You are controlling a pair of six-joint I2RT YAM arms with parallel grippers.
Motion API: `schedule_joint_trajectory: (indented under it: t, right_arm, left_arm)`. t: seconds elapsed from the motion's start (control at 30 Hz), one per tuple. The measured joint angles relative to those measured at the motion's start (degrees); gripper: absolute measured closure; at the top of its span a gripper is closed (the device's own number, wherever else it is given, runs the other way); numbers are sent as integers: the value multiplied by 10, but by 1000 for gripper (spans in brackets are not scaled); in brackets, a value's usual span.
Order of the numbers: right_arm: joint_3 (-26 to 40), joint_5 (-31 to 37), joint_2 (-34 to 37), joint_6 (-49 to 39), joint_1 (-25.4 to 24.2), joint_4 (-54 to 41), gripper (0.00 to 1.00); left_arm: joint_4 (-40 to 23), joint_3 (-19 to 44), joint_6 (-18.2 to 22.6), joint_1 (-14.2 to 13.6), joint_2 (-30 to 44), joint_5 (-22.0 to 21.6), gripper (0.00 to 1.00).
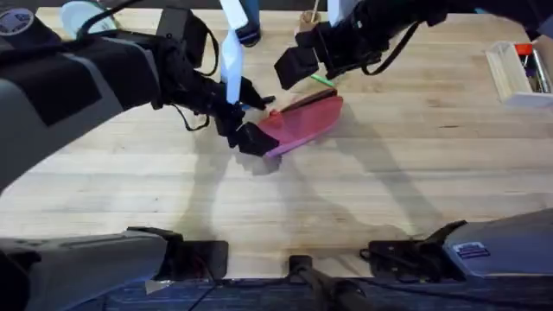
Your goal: Unzip the bag, pick up the pens from the table one at a time and place them inside, then zip the bag closed.
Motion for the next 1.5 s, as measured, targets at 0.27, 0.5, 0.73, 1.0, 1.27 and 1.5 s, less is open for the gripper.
schedule_joint_trajectory:
  t: [0.27,0.5,0.73,1.0,1.27,1.5]
  right_arm:
    - [8,1,0,-80,0,-17,113]
    - [51,12,0,-138,0,-8,934]
    - [55,14,0,-284,1,-20,972]
    - [55,13,0,-519,4,-16,971]
    - [56,12,1,-739,4,-69,972]
    - [56,12,44,-806,4,-80,973]
  left_arm:
    - [-59,8,-2,9,-6,0,6]
    - [-85,33,-2,66,-96,1,7]
    - [-105,35,-2,114,-184,0,7]
    - [-125,35,-2,120,-201,-15,7]
    - [-125,35,-2,120,-201,-17,7]
    - [-125,35,-2,120,-201,-17,7]
